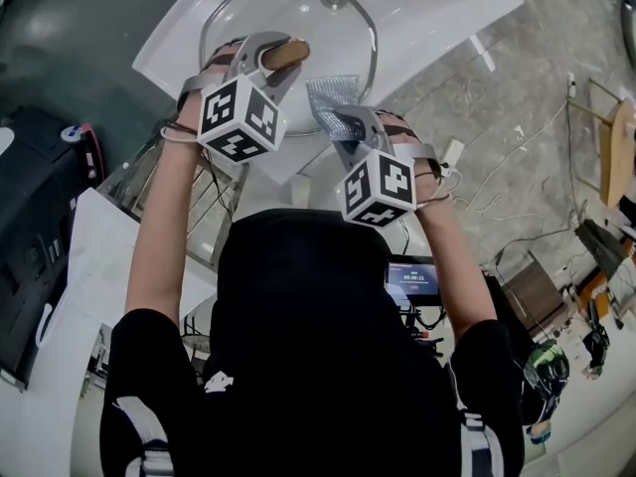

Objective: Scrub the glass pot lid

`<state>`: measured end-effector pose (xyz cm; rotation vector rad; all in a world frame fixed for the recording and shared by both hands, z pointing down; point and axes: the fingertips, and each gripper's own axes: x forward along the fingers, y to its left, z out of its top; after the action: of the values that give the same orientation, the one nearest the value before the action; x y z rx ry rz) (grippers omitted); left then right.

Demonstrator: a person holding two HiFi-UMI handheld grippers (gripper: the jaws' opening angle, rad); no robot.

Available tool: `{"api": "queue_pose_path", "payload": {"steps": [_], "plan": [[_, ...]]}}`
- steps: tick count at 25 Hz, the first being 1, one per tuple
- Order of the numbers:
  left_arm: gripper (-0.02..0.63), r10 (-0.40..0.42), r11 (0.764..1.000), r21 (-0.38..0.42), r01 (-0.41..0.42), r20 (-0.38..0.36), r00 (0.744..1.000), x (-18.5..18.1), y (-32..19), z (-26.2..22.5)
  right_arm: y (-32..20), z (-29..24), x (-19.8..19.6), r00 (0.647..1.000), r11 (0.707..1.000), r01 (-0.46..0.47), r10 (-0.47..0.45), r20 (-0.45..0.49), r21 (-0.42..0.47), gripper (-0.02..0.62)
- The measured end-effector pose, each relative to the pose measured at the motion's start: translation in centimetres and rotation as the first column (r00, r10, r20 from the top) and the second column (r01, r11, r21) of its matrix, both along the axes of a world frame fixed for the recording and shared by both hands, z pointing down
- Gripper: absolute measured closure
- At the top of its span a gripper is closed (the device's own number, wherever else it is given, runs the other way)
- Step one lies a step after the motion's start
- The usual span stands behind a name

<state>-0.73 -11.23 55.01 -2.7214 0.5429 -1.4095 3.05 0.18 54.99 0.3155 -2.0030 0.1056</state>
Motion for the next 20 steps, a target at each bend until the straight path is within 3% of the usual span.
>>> {"api": "queue_pose_path", "payload": {"steps": [20], "plan": [[0.437,0.001,1.000,0.002,-0.001,-0.012,1.000,0.1,0.0,-0.1,-4.7,-0.1,0.6,0.999,0.998,-0.035,0.037,-0.028,0.052,0.523]]}}
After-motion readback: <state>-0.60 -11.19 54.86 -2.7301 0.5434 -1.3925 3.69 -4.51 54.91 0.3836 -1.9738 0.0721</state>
